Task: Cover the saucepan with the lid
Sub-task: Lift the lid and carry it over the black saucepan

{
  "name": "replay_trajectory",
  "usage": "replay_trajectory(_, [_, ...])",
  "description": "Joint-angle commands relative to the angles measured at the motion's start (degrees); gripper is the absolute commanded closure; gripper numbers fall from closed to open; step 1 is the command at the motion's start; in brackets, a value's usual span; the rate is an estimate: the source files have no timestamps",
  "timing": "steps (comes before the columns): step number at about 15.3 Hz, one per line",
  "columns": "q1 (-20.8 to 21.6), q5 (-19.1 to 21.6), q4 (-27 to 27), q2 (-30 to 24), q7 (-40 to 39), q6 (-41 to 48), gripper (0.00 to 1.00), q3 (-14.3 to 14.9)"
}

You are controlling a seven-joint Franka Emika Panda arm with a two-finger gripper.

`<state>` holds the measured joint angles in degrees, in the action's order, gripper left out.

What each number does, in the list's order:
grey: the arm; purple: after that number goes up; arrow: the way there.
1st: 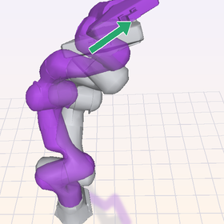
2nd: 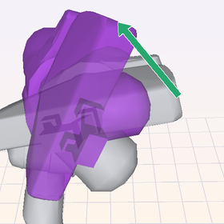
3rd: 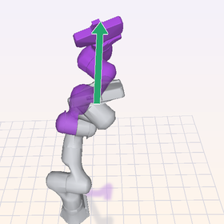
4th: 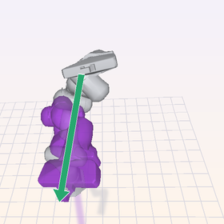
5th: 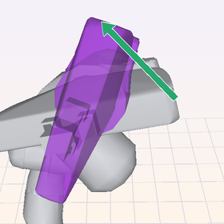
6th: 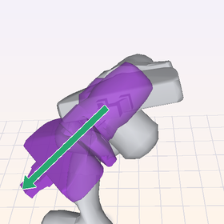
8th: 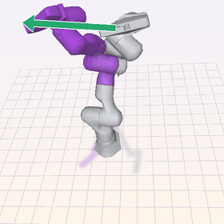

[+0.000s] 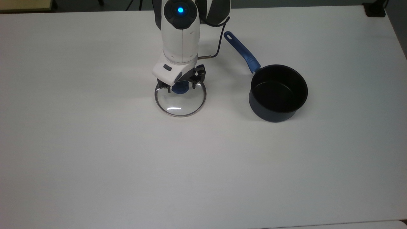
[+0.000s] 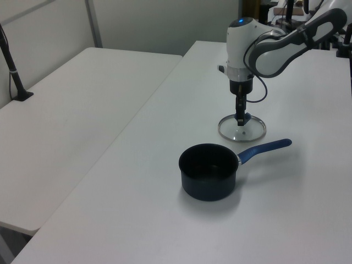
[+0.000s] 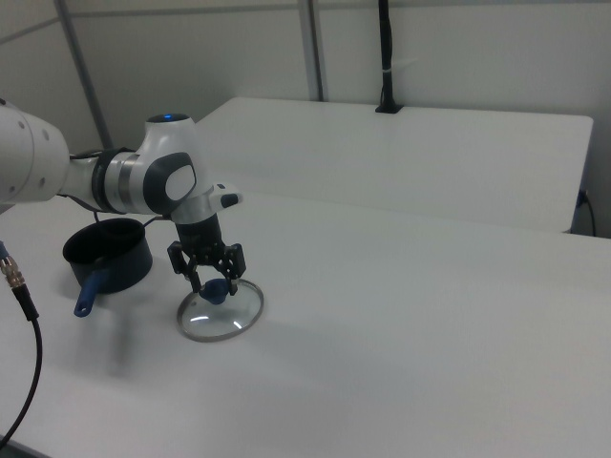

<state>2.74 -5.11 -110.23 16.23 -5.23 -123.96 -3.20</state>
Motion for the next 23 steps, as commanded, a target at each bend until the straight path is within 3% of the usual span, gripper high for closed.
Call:
replay_trajectory(1, [0.2, 0.9, -0.9, -0.7, -1.3, -1.5, 0.33, 0.1])
replay_trajectory(9, [0.0, 1.0, 0.4, -3.0, -0.3, 2.4, 0.47, 0.1])
replay_trajectory(13, [0.8, 2.5, 11.9, -2.3, 5.0, 12.5, 0.47, 0.1])
replay_trajectory(17, [6.4, 4.3, 18.7, -1.1, 11.1, 14.5, 0.46, 0.2])
replay_trajectory(23, [18.4, 4.1, 25.9, 3.4, 19.7, 13.7, 0.46, 0.2])
